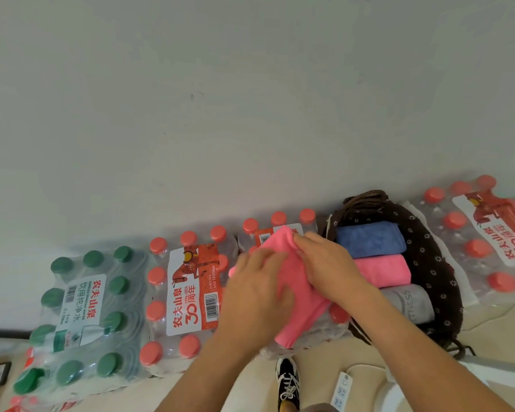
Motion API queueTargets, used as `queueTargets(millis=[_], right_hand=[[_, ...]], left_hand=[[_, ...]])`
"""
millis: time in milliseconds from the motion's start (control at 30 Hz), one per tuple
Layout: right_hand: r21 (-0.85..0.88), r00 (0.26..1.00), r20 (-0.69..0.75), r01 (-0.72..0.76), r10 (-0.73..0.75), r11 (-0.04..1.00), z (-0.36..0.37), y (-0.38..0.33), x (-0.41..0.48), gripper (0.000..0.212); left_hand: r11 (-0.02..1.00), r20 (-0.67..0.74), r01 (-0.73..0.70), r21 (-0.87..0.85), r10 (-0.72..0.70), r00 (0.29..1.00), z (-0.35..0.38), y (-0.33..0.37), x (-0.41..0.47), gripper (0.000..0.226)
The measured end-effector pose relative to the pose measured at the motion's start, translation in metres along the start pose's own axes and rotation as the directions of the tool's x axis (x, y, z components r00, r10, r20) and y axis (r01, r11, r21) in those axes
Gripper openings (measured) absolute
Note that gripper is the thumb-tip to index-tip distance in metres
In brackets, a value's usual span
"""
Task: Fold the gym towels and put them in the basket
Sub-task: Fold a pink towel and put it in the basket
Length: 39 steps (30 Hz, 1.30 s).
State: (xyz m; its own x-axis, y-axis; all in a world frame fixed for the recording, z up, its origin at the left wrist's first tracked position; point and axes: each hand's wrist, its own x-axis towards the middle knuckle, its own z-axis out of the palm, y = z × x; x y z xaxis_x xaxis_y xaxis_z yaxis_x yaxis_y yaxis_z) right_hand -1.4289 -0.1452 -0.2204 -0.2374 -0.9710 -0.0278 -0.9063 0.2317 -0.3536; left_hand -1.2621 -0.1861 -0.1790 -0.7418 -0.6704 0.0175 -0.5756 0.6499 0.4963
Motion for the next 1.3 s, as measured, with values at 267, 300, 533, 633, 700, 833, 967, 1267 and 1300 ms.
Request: queueTargets(millis=[267,300,533,633,700,833,967,1267,1300], right_hand=[[0.055,0.999,0.018,-0.032,0.031,0.998,-0.019,-0.004,-0.005,0.049],[0.049,0.998,0.038,-0.053,0.052,0.997,-0.022,-0.006,-0.009,0.052],[-0.008,0.994,0.098,-0.037,0.038,0.999,-0.021,-0.005,-0.026,0.034],[-0.061,0.999,0.052,-0.006,0.009,0.998,-0.01,-0.001,-0.027,0.031],[-0.084,1.0,0.024,0.021,-0.019,0.996,-0.002,0.001,-0.028,0.034],[-0.104,0.998,-0.045,0.042,-0.047,0.994,0.007,0.001,-0.032,0.041],[-0.042,0.993,-0.107,0.042,-0.046,0.998,0.002,-0.003,-0.038,0.035],[-0.081,0.986,-0.151,0.054,-0.066,0.995,0.003,0.002,-0.041,0.042],[-0.09,0.986,-0.157,0.043,-0.057,0.995,0.004,0.002,-0.041,0.043]], left_hand=[[0.969,0.002,0.241,0.046,-0.242,0.97,0.008,-0.034,-0.006,0.056],[0.97,0.013,0.238,0.05,-0.239,0.971,0.008,-0.032,-0.011,0.054],[0.964,0.136,0.267,-0.007,-0.263,0.955,0.006,-0.021,-0.028,0.039],[0.967,0.006,0.25,-0.048,-0.25,0.968,0.009,-0.024,-0.01,0.042],[0.967,-0.024,0.227,-0.116,-0.231,0.973,0.012,-0.024,0.005,0.047],[0.951,-0.009,0.184,-0.25,-0.192,0.981,0.015,-0.022,0.024,0.035],[0.925,0.006,0.196,-0.326,-0.205,0.979,0.015,-0.022,0.025,0.011],[0.968,0.082,0.13,-0.214,-0.115,0.99,0.018,-0.026,0.033,0.027],[0.972,0.099,0.127,-0.196,-0.109,0.989,0.017,-0.028,0.032,0.029]])
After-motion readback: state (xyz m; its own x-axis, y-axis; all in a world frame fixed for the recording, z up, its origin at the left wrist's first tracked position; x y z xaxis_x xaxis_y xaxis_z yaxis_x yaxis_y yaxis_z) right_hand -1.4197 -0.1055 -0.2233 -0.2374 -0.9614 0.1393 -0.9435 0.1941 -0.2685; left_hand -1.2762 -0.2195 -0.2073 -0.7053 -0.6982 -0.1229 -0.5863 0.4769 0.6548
